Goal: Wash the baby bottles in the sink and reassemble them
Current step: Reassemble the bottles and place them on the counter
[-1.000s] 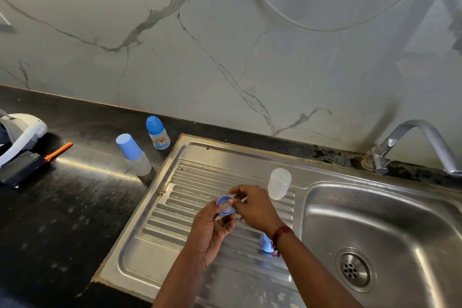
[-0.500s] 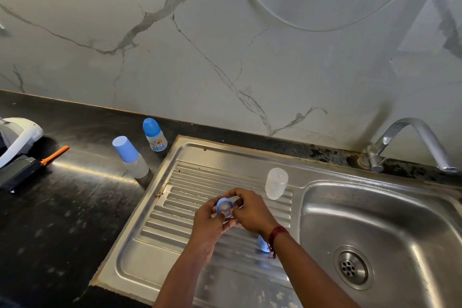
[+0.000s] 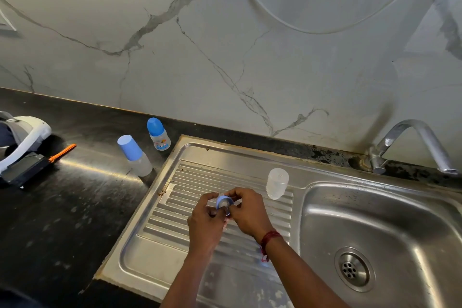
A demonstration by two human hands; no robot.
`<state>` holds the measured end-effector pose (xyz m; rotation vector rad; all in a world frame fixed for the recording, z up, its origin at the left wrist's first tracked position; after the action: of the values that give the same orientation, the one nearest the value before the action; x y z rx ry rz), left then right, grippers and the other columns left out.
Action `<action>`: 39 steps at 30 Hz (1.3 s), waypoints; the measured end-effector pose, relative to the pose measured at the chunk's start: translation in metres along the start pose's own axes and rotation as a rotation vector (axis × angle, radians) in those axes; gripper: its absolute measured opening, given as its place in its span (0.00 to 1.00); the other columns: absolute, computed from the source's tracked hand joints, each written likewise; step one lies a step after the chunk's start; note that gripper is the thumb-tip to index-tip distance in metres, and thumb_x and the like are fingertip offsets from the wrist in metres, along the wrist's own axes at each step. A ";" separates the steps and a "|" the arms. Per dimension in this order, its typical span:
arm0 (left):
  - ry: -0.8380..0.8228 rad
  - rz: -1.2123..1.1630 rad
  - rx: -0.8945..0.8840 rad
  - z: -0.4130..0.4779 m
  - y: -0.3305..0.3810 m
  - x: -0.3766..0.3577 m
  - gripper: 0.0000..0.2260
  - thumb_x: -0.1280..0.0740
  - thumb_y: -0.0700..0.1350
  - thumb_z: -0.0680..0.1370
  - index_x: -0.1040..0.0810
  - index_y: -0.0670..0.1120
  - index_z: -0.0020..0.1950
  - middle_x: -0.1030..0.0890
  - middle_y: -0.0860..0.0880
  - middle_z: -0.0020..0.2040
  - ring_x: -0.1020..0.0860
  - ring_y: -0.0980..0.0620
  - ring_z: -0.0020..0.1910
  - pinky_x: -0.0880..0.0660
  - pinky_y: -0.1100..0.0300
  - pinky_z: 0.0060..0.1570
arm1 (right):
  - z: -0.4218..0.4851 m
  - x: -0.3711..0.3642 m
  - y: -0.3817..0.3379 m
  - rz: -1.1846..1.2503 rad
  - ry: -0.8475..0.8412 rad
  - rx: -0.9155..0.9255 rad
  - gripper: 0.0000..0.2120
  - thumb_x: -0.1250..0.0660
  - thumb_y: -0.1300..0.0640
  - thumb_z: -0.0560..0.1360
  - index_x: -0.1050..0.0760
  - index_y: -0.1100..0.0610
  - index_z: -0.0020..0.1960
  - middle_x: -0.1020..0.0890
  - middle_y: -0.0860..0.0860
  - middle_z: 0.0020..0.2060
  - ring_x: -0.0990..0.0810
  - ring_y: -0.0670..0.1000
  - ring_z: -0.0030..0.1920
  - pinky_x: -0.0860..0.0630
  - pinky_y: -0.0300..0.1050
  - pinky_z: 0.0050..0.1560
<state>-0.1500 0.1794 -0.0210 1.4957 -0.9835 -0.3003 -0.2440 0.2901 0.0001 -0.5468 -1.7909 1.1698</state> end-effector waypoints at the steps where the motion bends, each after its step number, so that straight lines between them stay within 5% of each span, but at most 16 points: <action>1: 0.018 0.021 -0.024 -0.002 0.003 0.002 0.14 0.26 0.43 0.75 0.24 0.62 0.50 0.15 0.51 0.38 0.16 0.53 0.37 0.18 0.46 0.45 | 0.000 0.000 0.000 0.018 0.007 0.004 0.10 0.31 0.68 0.70 0.17 0.57 0.48 0.16 0.51 0.44 0.17 0.52 0.43 0.18 0.51 0.48; 10: 0.031 0.113 -0.120 -0.008 0.025 0.001 0.08 0.26 0.42 0.75 0.22 0.52 0.50 0.18 0.51 0.35 0.19 0.57 0.33 0.27 0.66 0.33 | -0.011 0.014 -0.002 0.105 0.128 0.007 0.11 0.27 0.64 0.68 0.20 0.48 0.37 0.16 0.48 0.36 0.17 0.51 0.39 0.18 0.55 0.41; 17: -0.099 -0.035 -0.068 0.004 0.014 -0.001 0.08 0.27 0.42 0.75 0.21 0.54 0.47 0.17 0.47 0.33 0.16 0.50 0.33 0.18 0.49 0.39 | -0.014 0.008 0.000 0.076 0.085 -0.055 0.13 0.33 0.65 0.73 0.15 0.52 0.48 0.15 0.47 0.43 0.16 0.49 0.44 0.17 0.51 0.47; 26: -0.309 -0.195 -0.062 -0.005 0.019 -0.014 0.05 0.30 0.39 0.78 0.21 0.47 0.52 0.16 0.40 0.38 0.16 0.46 0.33 0.19 0.52 0.35 | -0.032 0.023 -0.024 -0.117 0.214 0.021 0.08 0.33 0.65 0.75 0.16 0.56 0.48 0.20 0.44 0.39 0.19 0.48 0.43 0.19 0.45 0.48; 30: -0.409 -0.306 0.019 -0.007 0.019 -0.020 0.05 0.34 0.37 0.80 0.21 0.43 0.54 0.16 0.38 0.44 0.16 0.45 0.40 0.20 0.55 0.38 | -0.034 0.024 -0.027 -0.232 0.249 0.036 0.08 0.36 0.64 0.78 0.18 0.57 0.49 0.22 0.49 0.44 0.24 0.44 0.42 0.28 0.28 0.42; 34: -0.397 -0.129 -0.071 -0.005 0.033 -0.016 0.07 0.39 0.40 0.83 0.20 0.45 0.55 0.15 0.45 0.45 0.15 0.50 0.42 0.17 0.53 0.42 | -0.032 0.023 -0.032 -0.263 0.283 0.051 0.09 0.37 0.66 0.77 0.19 0.59 0.50 0.20 0.53 0.47 0.22 0.49 0.44 0.30 0.29 0.42; 37: -0.287 0.097 -0.254 -0.002 0.051 -0.009 0.07 0.39 0.40 0.83 0.22 0.47 0.54 0.17 0.50 0.44 0.18 0.58 0.35 0.21 0.66 0.34 | -0.031 0.022 -0.032 -0.222 0.283 0.035 0.09 0.37 0.65 0.79 0.19 0.58 0.51 0.21 0.52 0.48 0.22 0.49 0.45 0.26 0.31 0.45; 39: -0.238 0.194 -0.331 -0.003 0.058 -0.007 0.06 0.38 0.41 0.83 0.22 0.49 0.55 0.18 0.52 0.42 0.20 0.63 0.33 0.24 0.70 0.32 | -0.029 0.021 -0.027 -0.145 0.254 0.007 0.08 0.36 0.65 0.78 0.19 0.56 0.51 0.21 0.51 0.47 0.20 0.50 0.46 0.20 0.42 0.49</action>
<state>-0.1752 0.1935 0.0299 1.0722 -1.1947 -0.4837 -0.2265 0.3080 0.0375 -0.5272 -1.5801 0.9619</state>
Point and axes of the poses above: each hand's wrist, its own z-axis towards the middle knuckle, its own x-axis out of the back of the hand, y = z × x, the point moved 10 cm from there along z, towards the middle knuckle
